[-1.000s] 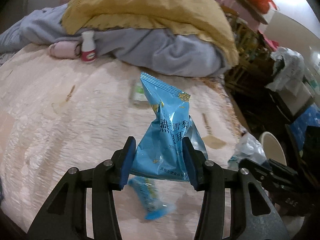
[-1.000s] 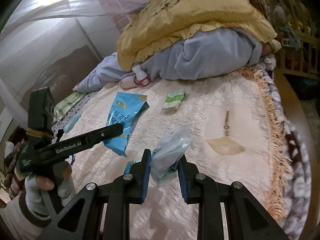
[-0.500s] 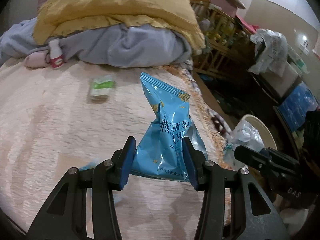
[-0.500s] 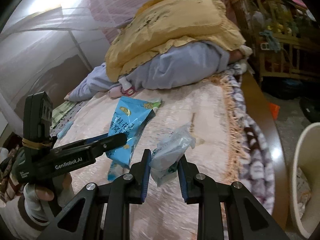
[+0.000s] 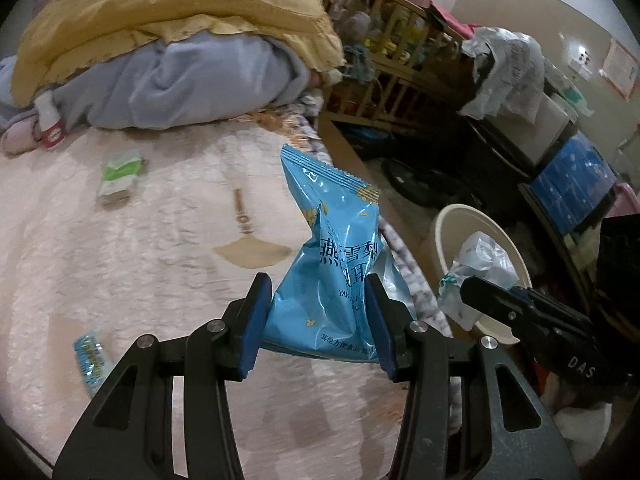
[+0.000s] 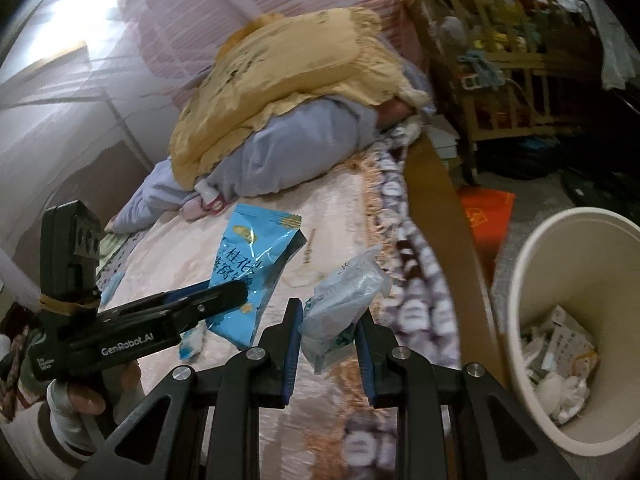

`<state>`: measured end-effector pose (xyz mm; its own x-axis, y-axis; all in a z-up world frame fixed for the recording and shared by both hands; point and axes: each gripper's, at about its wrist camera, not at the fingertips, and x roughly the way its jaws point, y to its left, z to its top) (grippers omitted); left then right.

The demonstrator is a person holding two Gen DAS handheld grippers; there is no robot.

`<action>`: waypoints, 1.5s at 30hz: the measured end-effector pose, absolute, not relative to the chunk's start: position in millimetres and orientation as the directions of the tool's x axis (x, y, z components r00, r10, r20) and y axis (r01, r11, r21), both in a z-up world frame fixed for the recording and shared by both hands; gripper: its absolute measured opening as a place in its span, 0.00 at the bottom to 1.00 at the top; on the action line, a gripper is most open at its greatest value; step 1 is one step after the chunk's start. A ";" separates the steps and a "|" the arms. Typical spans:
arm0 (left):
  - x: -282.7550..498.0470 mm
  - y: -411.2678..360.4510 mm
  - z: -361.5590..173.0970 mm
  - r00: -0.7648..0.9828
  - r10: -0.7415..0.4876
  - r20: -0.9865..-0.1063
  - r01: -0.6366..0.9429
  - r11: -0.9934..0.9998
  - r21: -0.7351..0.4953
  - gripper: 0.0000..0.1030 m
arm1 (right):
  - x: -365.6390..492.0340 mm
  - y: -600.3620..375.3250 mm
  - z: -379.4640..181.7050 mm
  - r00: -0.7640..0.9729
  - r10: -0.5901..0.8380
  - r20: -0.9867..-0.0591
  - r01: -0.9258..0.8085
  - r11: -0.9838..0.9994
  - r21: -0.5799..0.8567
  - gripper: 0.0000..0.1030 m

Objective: Collect trash
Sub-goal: 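Carry the blue packet and clear wrapper over the white bucket with both tools, then open both tools to drop the packet and wrapper into the bucket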

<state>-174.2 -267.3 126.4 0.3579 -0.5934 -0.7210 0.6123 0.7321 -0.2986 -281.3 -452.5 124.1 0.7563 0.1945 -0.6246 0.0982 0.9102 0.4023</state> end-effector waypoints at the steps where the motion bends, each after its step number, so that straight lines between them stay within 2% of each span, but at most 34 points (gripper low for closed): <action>1: -175.8 -273.1 126.5 0.352 -0.596 -0.722 0.619 0.727 -0.298 0.44 | -283.7 -457.3 123.6 0.758 0.189 -0.625 0.108 0.908 0.405 0.24; 16: -193.6 -339.4 119.4 0.279 -0.618 -0.735 0.692 0.660 -0.291 0.44 | -318.2 -527.1 114.6 0.768 0.076 -0.636 0.269 0.863 0.427 0.24; 32: -209.9 -423.6 104.9 0.134 -0.661 -0.738 0.734 0.567 -0.374 0.44 | -350.0 -594.0 91.7 0.747 -0.022 -0.664 0.429 0.779 0.457 0.24; 36: -213.1 -441.9 99.4 0.090 -0.680 -0.728 0.735 0.538 -0.413 0.48 | -355.2 -606.2 86.7 0.743 -0.048 -0.668 0.463 0.757 0.460 0.24; 38: -216.1 -448.7 97.6 0.072 -0.694 -0.716 0.733 0.524 -0.434 0.52 | -359.0 -613.2 85.1 0.735 -0.081 -0.673 0.498 0.739 0.455 0.38; 39: -216.6 -451.4 96.9 0.063 -0.700 -0.712 0.731 0.518 -0.444 0.55 | -361.6 -616.7 84.2 0.733 -0.099 -0.672 0.518 0.723 0.458 0.50; 40: -217.0 -453.4 95.7 0.052 -0.701 -0.711 0.729 0.513 -0.452 0.56 | -364.0 -620.0 84.0 0.737 -0.110 -0.667 0.528 0.710 0.466 0.57; 45: -217.4 -453.4 91.0 0.043 -0.685 -0.728 0.731 0.518 -0.445 0.56 | -367.3 -622.5 83.5 0.741 -0.114 -0.661 0.532 0.700 0.476 0.58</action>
